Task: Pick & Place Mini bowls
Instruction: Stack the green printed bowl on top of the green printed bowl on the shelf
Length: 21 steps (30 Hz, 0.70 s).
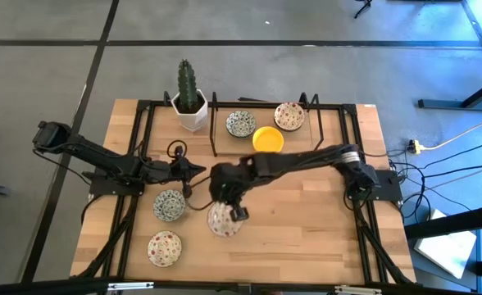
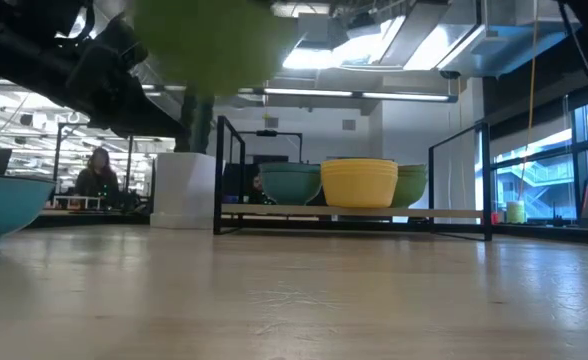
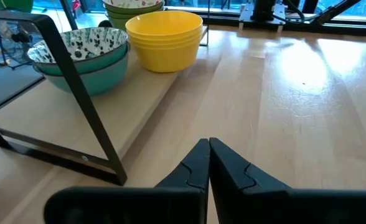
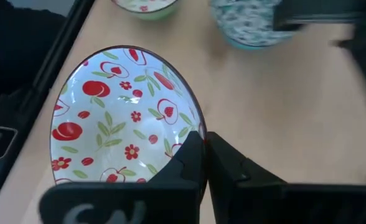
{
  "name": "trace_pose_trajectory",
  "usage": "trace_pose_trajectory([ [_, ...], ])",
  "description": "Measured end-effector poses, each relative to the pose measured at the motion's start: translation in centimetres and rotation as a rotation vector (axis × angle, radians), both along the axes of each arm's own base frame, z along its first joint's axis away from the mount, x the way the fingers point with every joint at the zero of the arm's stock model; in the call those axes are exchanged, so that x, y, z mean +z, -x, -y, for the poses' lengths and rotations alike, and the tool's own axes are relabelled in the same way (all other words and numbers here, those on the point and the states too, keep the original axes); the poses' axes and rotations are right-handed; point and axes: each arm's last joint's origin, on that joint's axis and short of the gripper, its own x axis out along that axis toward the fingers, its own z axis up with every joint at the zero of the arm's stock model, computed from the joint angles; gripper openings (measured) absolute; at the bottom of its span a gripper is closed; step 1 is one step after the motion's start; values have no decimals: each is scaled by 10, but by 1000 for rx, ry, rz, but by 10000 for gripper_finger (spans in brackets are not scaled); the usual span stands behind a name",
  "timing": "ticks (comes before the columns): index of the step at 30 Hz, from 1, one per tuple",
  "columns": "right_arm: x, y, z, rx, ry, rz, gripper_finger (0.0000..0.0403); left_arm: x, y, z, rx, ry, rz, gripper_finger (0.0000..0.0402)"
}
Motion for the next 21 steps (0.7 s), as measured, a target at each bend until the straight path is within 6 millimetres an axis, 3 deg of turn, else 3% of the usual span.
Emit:
trace_pose_trajectory([
  [7,62,49,48,-181,28,30,8,0,0,0,6,11,4,4],
  [12,102,88,92,-328,-5,90,8,0,0,0,13,8,5,4],
  [21,117,143,184,-635,48,16,8,0,0,-1,33,1,6,4],
])
